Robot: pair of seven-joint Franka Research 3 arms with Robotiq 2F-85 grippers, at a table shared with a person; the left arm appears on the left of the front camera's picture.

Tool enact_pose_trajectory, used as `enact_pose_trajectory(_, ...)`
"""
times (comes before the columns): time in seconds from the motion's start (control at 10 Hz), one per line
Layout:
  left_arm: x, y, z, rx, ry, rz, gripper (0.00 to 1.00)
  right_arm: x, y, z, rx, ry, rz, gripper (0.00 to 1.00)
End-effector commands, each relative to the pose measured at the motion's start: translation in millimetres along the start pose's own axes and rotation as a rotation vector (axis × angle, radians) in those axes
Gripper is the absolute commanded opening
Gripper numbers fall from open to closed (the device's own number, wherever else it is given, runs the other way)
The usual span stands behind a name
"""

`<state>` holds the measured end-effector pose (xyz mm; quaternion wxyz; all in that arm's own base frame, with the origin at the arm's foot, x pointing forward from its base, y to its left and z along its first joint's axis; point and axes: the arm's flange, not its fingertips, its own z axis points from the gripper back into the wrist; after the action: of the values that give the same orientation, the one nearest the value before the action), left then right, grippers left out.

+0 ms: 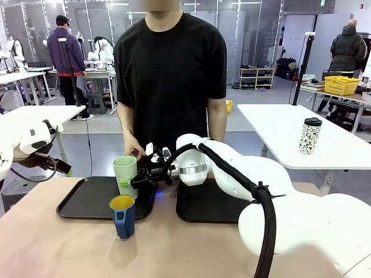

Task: Sort and store the cups by type.
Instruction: Place the picked Reusable plastic cup into the Flat Tray indicated by the person.

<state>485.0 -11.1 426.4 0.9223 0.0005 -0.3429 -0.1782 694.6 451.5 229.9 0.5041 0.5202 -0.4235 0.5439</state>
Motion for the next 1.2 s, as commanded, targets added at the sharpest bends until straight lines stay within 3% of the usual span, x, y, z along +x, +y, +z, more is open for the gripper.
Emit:
enact_pose_trajectory(0.0,1,1,2,0.007,0.007,-0.016,1.0,6,-19,-1,0.008,0.035,-0.027,1.0)
enact_pose_trajectory(1.1,1,1,2,0.007,0.007,-0.016,1.0,0,9,33,0.008,0.124,-0.048,1.0)
